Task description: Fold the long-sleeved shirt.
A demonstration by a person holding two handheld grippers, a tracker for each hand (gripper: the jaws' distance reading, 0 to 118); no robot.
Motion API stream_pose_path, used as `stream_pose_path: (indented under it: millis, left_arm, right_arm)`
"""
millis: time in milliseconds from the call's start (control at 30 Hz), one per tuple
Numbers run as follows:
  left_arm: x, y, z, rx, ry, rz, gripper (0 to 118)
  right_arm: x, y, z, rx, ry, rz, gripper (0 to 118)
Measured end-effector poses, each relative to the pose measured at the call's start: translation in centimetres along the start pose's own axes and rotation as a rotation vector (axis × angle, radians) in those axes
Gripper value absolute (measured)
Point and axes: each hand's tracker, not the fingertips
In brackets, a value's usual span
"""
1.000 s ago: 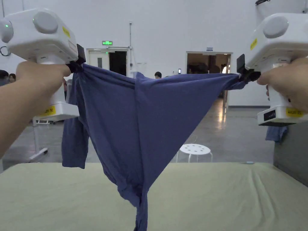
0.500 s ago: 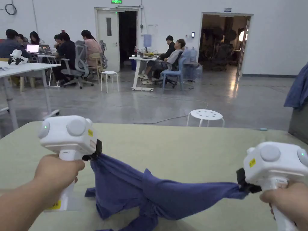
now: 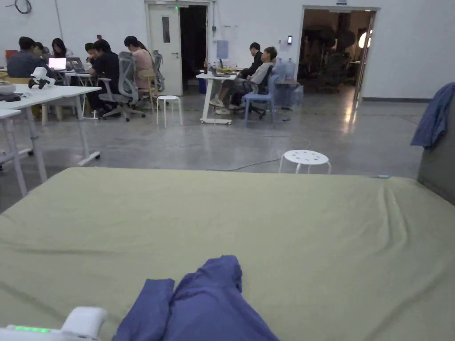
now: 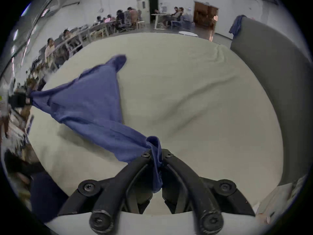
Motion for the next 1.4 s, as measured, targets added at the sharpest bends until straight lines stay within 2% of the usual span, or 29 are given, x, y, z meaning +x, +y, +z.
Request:
stream_pose_path:
  millis: [67, 133, 267, 367, 500, 567, 600, 633, 667, 700, 733, 800, 833, 900, 1000, 1033, 1067, 1100, 1167, 1200, 1233, 1300, 1367, 1400]
  left_arm:
    - [-0.1, -3.6, 1.0, -0.044, -0.055, 0.046, 3]
    - [-0.6, -7.3, 2.0, -0.063, -0.063, 0.095, 3]
    - [-0.5, -12.6, 2.3, -0.123, -0.014, 0.065, 3]
    - [-1.1, -15.3, 0.5, -0.168, -0.017, 0.119, 3]
    - [-1.2, -16.9, -3.9, -0.206, 0.025, 0.063, 3]
    - [-1.5, -17.5, -5.7, -0.233, 0.038, 0.077, 5]
    - [-1.8, -17.5, -6.0, -0.237, 0.024, 0.113, 10]
    - [-1.8, -17.1, -5.9, -0.220, 0.009, 0.149, 23]
    - [-1.8, -16.5, -5.3, -0.226, -0.001, 0.173, 47]
    - [-1.9, -16.0, -4.6, -0.227, -0.014, 0.191, 84]
    - [-2.0, -15.5, -3.4, -0.207, -0.038, 0.210, 118]
    - [-2.1, -14.1, -0.5, -0.119, -0.098, 0.243, 118]
    - [-1.8, -14.0, 1.3, 0.011, -0.130, 0.271, 116]
    - [-1.5, -14.3, 4.2, 0.038, -0.164, 0.266, 116]
    - [-0.2, -15.3, 5.1, -0.029, -0.167, 0.246, 113]
    - [0.0, -15.5, 4.6, -0.063, -0.156, 0.216, 94]
    - [0.8, -16.1, 4.4, -0.078, -0.152, 0.175, 53]
    - [1.7, -16.4, 4.0, -0.089, -0.154, 0.135, 1]
    - [5.0, -16.0, 4.2, -0.125, -0.141, 0.102, 0]
    - [5.5, -15.3, 3.4, -0.116, -0.209, 0.071, 0]
    - [5.7, -14.4, 2.5, -0.105, -0.247, 0.069, 0]
    - [5.4, -11.4, 0.7, -0.097, -0.190, 0.124, 0]
    - [5.8, -7.1, -0.6, -0.013, -0.222, 0.120, 0]
    - [6.3, -4.5, -1.4, 0.021, -0.227, 0.113, 8]
  right_arm:
    - [-1.3, -3.3, 0.7, -0.031, -0.011, 0.040, 3]
    - [-1.9, -6.4, 1.2, -0.069, 0.001, 0.026, 3]
    - [-2.4, -11.3, 0.5, -0.131, -0.004, 0.037, 3]
    - [-3.7, -13.2, 0.1, -0.179, 0.001, 0.036, 3]
    - [-4.7, -14.6, -2.2, -0.203, -0.022, 0.052, 4]
    - [-4.7, -14.1, -2.2, -0.199, -0.032, 0.041, 11]
    - [-4.4, -13.6, -2.2, -0.213, -0.029, 0.014, 18]
    - [-4.2, -13.3, -2.1, -0.229, -0.034, -0.004, 38]
    - [-3.8, -12.8, -1.7, -0.244, -0.038, -0.004, 60]
    - [-3.4, -12.3, -0.9, -0.254, -0.065, -0.012, 78]
    - [-2.4, -11.9, 0.0, -0.245, -0.073, -0.047, 84]
    - [-1.1, -10.9, 3.9, -0.130, -0.033, -0.139, 84]
    - [-0.8, -10.6, 5.7, -0.080, 0.001, -0.173, 84]
    - [-0.3, -10.2, 9.6, 0.000, 0.070, -0.253, 84]
    - [-0.3, -11.4, 11.2, 0.057, 0.169, -0.379, 83]
    - [-0.6, -11.9, 11.3, 0.056, 0.201, -0.389, 72]
    - [-1.1, -12.4, 11.3, 0.039, 0.209, -0.396, 47]
    - [-1.7, -12.8, 11.1, 0.027, 0.201, -0.391, 2]
    - [-3.1, -13.6, 9.7, -0.015, 0.180, -0.389, 0]
    - [-3.6, -13.8, 9.2, -0.050, 0.202, -0.363, 0]
    - [-4.1, -14.0, 8.8, -0.056, 0.227, -0.351, 0]
    - [-5.0, -13.1, 8.7, -0.056, 0.244, -0.350, 0]
    - [-5.2, -12.9, 8.0, -0.065, 0.254, -0.356, 0]
    - [-4.4, -13.0, 7.5, -0.068, 0.262, -0.362, 0]
